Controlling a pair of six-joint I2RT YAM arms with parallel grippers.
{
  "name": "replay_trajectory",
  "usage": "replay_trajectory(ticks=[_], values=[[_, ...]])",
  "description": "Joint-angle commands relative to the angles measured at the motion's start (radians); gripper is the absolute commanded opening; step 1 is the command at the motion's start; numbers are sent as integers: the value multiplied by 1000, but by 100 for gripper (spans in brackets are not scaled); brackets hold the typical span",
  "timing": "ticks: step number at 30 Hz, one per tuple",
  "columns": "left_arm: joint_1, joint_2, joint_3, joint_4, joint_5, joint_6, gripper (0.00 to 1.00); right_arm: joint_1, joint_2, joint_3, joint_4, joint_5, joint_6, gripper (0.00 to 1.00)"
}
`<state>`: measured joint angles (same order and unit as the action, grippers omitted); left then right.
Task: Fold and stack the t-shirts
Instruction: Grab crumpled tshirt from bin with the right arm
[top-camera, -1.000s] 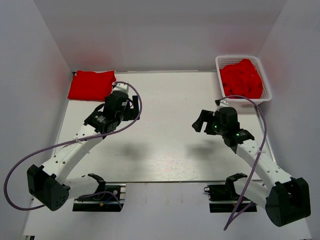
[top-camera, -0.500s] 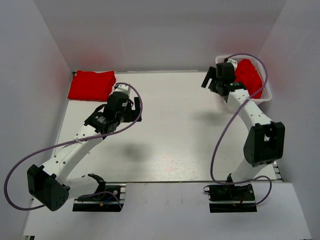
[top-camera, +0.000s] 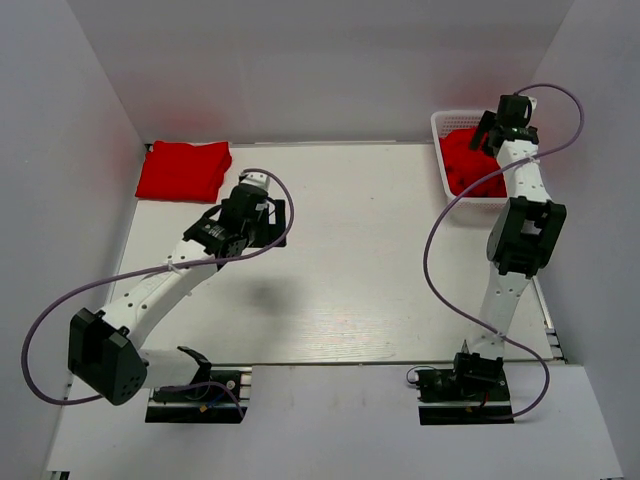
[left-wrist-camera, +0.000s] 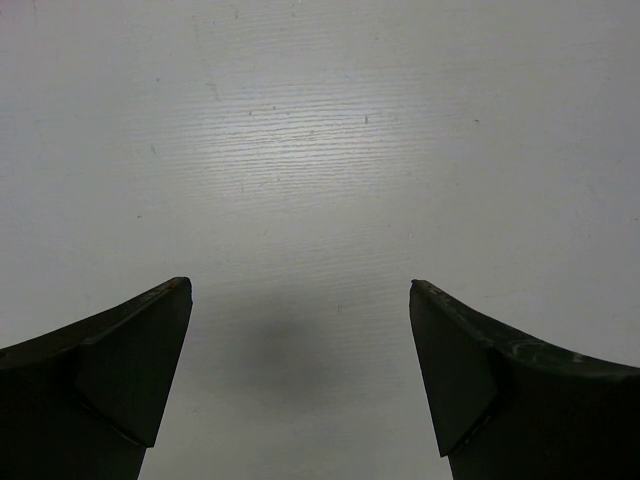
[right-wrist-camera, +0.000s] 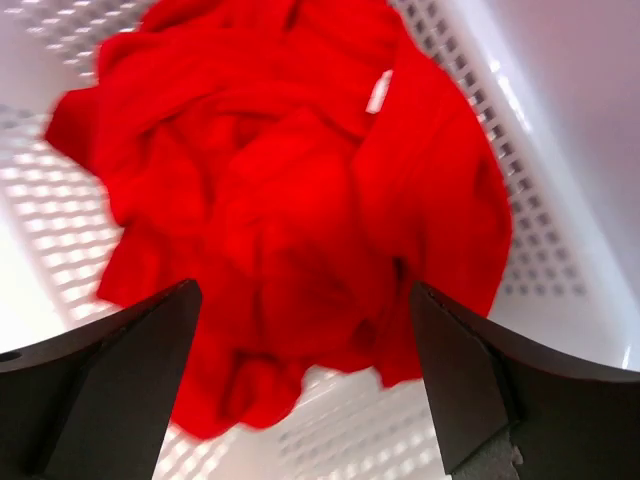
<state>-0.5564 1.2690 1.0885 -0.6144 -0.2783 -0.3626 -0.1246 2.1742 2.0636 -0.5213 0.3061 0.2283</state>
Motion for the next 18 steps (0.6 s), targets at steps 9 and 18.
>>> replay_trajectory(ticks=[9, 18], values=[[4, 52, 21, 1, -12, 17, 100, -86, 137, 56, 225, -154, -124, 79], [4, 124, 59, -8, -21, 8, 100, -96, 202, 43, 286, -223, -98, 48]])
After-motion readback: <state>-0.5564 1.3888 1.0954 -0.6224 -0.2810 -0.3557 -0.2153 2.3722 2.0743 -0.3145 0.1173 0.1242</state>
